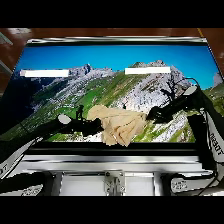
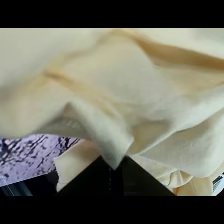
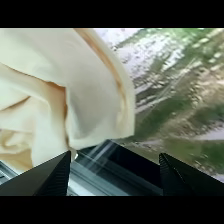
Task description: Fold the shirts.
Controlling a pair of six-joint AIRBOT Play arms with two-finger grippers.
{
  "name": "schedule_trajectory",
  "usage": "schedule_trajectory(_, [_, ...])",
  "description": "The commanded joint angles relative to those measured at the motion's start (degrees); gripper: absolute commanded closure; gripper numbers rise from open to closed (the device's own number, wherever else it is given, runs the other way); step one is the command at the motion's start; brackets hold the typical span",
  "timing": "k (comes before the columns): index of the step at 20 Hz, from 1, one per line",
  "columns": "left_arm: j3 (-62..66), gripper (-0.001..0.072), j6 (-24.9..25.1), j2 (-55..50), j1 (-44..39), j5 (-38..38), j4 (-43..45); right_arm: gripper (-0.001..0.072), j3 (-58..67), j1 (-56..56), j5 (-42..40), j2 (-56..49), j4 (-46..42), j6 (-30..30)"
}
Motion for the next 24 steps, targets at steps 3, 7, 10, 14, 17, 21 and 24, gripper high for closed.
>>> schedule_trajectory(3, [-0.04, 0.0671, 3.58, 0.87, 0.11, -1.64, -0.15, 0.0142, -0.02, 6.75, -6.16, -2.49, 2.45, -0.68])
schedule_trajectory(7, [-0.02, 0.0674, 2.71, 5.38, 3.37, -3.41, 7.19, 0.0651, 0.31, 8.57, -12.68, -2.43, 1.44, -0.44])
schedule_trajectory(10, [3.82, 0.0674, 2.73, 12.74, 8.46, -7.89, 16.02, 0.0651, 3.26, 8.52, -13.2, 2.99, 1.29, -6.8])
schedule_trajectory(14, [22.08, 0.0674, 3.19, 23.34, 11.43, -14.82, 26.77, 0.0651, 14.56, 8.52, -13.51, 16.24, 1.57, -9.01])
schedule_trajectory(17, [40.98, 0.0674, 4.85, 28.37, 11.41, -14.93, 27.5, 0.0652, 26.43, 8.68, -15.08, 26.77, 1.95, -8.74])
schedule_trajectory(21, [60.48, 0.0674, 4.24, 29.94, 10.49, -14.99, 27.3, 0.0652, 35.65, 8.7, -23.19, 38.32, 7.28, -4.81])
schedule_trajectory(24, [64.43, 0.0673, 2.67, 30.34, 10.19, -17.94, 27.41, 0.0652, 36.72, 8.66, -20.68, 43.41, 4.31, -0.31])
